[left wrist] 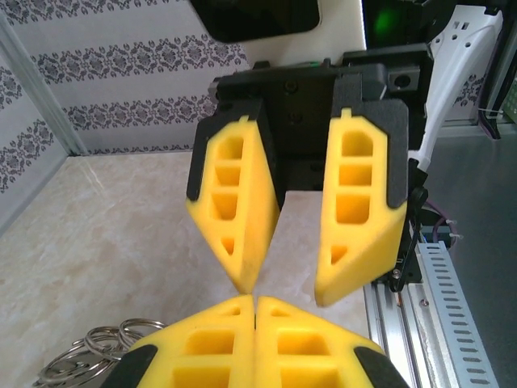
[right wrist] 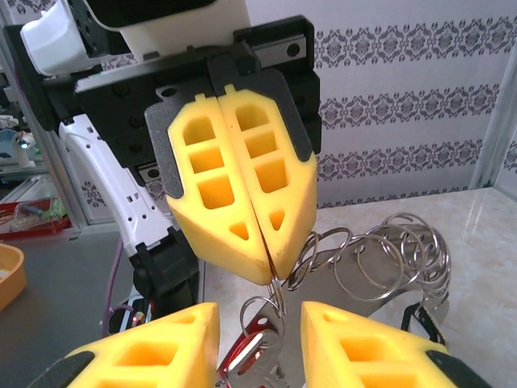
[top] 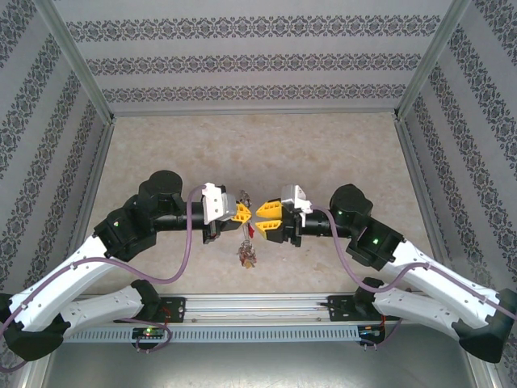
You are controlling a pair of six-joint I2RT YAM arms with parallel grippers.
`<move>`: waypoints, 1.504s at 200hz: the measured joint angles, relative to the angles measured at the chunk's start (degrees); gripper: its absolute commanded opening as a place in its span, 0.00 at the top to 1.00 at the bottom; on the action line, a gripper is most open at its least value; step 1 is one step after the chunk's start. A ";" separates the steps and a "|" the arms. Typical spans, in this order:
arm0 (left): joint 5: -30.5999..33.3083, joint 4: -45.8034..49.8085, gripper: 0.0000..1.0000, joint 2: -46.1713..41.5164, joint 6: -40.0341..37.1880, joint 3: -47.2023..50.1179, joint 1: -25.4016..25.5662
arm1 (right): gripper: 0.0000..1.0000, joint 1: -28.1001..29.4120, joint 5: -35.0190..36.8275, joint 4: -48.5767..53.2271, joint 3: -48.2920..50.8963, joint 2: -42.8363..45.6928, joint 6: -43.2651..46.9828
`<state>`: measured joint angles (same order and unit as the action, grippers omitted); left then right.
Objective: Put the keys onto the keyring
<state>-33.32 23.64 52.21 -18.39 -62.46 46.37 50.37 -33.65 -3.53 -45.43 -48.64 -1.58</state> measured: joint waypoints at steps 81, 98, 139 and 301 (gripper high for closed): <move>-0.92 -2.21 1.00 -0.57 1.20 1.07 -0.37 | 0.73 0.15 0.17 -1.92 0.00 -3.61 -0.02; -1.01 -2.29 1.00 -0.59 1.33 1.11 -0.37 | 0.81 0.17 0.24 -2.60 0.00 -3.65 0.13; -1.05 -2.34 1.00 -0.94 1.53 1.18 -0.74 | 1.00 0.52 0.15 -3.48 0.00 -3.72 0.33; 4.02 10.45 0.65 -0.33 -5.66 -4.61 -1.11 | 1.00 0.87 10.27 30.64 -20.52 -10.71 13.22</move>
<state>-29.30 34.09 51.88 -24.05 -67.07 45.25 51.24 -23.38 27.11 -65.95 -59.35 11.64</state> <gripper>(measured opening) 0.350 0.063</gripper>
